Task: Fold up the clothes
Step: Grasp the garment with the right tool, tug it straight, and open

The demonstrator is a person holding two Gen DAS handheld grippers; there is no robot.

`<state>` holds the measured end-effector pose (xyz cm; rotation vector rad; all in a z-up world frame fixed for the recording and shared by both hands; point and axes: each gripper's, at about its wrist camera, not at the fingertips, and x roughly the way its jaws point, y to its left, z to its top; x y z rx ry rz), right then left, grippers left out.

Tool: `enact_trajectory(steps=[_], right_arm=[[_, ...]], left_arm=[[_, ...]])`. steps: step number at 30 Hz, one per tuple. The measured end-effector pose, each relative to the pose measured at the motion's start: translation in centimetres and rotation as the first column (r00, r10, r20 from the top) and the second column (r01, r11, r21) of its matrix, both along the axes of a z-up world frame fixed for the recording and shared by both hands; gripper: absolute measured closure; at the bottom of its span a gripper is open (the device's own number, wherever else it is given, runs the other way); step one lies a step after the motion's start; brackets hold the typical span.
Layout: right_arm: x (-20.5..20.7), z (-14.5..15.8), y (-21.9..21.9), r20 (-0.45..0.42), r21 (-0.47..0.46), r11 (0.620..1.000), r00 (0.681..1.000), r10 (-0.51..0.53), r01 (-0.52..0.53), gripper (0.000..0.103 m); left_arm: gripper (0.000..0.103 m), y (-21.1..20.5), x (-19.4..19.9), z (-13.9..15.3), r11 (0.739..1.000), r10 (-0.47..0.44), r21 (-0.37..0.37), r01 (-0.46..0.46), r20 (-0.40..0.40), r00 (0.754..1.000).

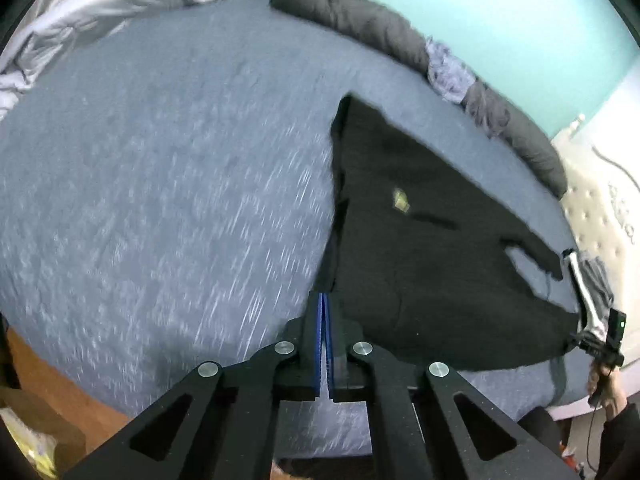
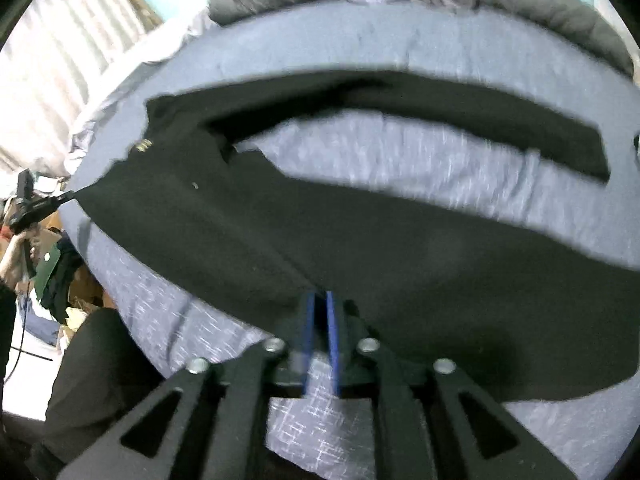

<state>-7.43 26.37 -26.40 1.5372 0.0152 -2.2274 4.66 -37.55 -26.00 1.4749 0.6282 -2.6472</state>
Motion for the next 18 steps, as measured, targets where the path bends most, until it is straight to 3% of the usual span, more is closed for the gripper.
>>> enact_trajectory(steps=[1,3,4,7,9,12,18], right_arm=[[0.0,-0.2,0.7,-0.008,0.002,0.999,0.999,-0.036,0.036,0.073],[0.1,0.6,2.9,-0.044,-0.051,0.994,0.994,-0.1,0.097,0.048],[0.1,1.1,4.0,-0.061,-0.082,0.989,0.989,-0.131,0.126,0.045],[0.3,2.6,8.5,-0.104,-0.105,0.965,0.962,-0.252,0.242,0.044],[0.4,3.1,11.5,-0.124,-0.094,0.943,0.936,-0.33,0.32,0.043],[0.9,2.8,15.8,-0.131,-0.072,0.9,0.891,-0.436,0.43,0.04],[2.1,0.7,23.7,-0.066,-0.103,0.774,0.772,-0.632,0.625,0.038]], left_arm=[[0.103,-0.1,0.3,-0.1,1.0,0.009,0.001,-0.009,-0.003,1.0],[0.102,-0.5,0.6,-0.2,0.999,0.024,0.03,-0.024,-0.013,1.0],[0.102,-0.5,0.6,-0.1,0.999,0.022,0.037,-0.021,-0.012,1.0],[0.091,0.1,-0.1,-0.1,0.999,0.001,0.049,-0.001,-0.009,1.0],[0.058,0.3,-0.5,-0.4,0.998,0.004,0.057,-0.003,-0.012,1.0],[0.054,0.6,-1.1,-0.7,0.996,0.023,0.086,-0.021,-0.022,0.999],[0.054,0.9,-1.9,-2.3,0.995,0.06,0.072,-0.062,0.032,0.998]])
